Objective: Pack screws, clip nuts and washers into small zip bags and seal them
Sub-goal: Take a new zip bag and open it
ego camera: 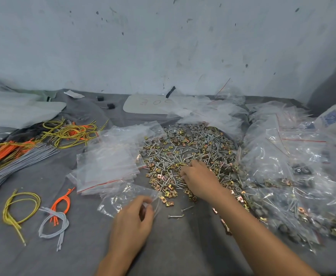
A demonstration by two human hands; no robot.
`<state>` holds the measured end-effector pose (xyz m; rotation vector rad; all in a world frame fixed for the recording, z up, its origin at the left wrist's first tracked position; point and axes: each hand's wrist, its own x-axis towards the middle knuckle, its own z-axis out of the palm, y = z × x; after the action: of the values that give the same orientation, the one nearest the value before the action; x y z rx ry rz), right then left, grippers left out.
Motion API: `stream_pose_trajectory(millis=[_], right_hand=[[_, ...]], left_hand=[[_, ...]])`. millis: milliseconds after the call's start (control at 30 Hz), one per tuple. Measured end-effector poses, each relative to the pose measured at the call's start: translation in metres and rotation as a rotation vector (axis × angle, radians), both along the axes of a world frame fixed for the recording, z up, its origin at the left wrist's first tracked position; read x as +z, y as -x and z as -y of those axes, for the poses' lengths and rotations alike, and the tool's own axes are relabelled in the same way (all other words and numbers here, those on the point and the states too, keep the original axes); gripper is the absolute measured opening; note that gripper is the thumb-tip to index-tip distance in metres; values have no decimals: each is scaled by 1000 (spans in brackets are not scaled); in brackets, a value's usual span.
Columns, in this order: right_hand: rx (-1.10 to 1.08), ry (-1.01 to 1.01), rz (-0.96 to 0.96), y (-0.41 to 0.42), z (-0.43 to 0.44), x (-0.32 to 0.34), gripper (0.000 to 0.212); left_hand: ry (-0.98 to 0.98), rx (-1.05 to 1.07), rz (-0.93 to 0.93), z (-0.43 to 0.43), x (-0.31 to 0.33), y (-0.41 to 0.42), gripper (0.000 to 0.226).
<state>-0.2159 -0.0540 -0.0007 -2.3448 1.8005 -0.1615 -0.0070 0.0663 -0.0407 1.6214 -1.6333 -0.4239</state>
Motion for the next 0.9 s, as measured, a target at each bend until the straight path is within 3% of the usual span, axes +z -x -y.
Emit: stream_pose_trajectory(millis=[267,367,467,600,800,900], right_hand=[[57,-91,-116,7,-2,6,20],[37,-36,-29,10,-15,15,17],[12,11,182,8,-42,23,14],[210,29,422,-23,-90,18,7],[256,144,240,-55,-97,2,18],[284,138,278,-57,-97,-1,23]], left_hand=[[17,8,-44,-3,0,0,15],[20,17,-49,-3,-2,0,18],[36,46,-40,-2,-3,1,21],[38,101,-18,0,-4,4,18],[58,97,19,-6,-1,4,21],[97,57,-3,-8,-1,5,22]])
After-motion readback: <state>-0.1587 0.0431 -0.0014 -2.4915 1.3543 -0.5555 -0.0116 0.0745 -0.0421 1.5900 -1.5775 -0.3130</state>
